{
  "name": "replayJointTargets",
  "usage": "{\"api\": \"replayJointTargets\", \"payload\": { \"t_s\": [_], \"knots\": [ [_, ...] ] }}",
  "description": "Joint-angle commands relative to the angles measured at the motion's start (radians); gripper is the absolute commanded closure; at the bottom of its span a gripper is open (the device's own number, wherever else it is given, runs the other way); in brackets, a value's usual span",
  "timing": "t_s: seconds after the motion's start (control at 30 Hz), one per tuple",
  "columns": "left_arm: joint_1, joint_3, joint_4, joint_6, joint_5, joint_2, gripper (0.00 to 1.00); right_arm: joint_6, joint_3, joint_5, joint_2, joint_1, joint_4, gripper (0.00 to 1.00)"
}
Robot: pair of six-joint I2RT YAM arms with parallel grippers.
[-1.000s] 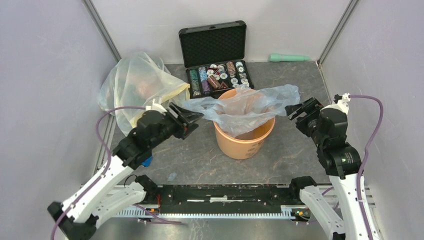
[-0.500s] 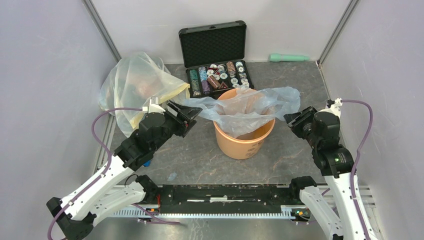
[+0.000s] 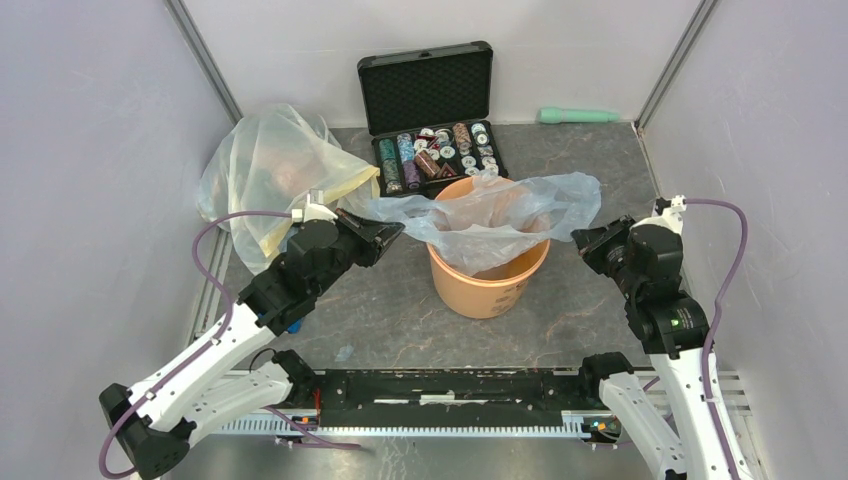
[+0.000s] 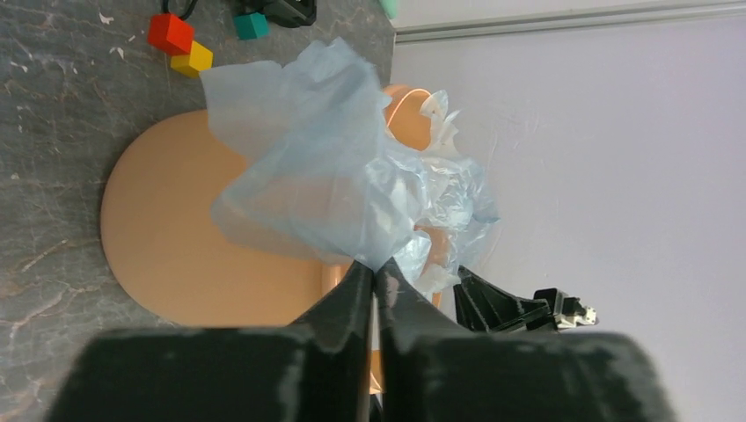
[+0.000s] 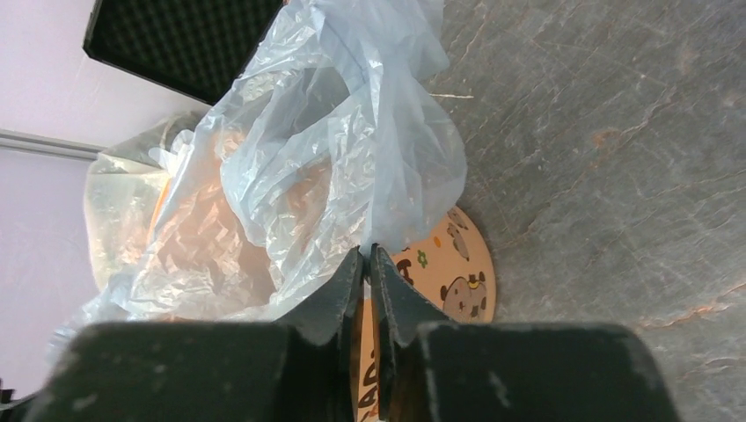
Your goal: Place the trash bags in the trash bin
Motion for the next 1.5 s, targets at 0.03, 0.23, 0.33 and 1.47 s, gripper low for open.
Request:
{"api": "replayJointTargets", "payload": {
  "t_s": [0.03,0.23,0.33,1.47],
  "knots": [
    [-0.004,0.008,0.037,0.043,0.002,-0.022,0.98,-0.059,0.006,-0.004,-0.008,-0.003,-0.019,1.00],
    [-0.004,0.021,-0.020,0.111,0.118,-0.067,0.98,-0.148,0.042,0.002,-0.033,-0.002,-0.103,1.00],
    [-0.004,-0.007,-0.038,0.112,0.150,-0.100,0.98,-0.168,0.026,0.001,-0.046,-0.002,-0.131,1.00],
    [0.012,-0.265,0.165,0.151,0.405,0.025,0.98,-0.261,-0.267,-0.103,-0.119,-0.002,0.001,1.00]
  ]
}}
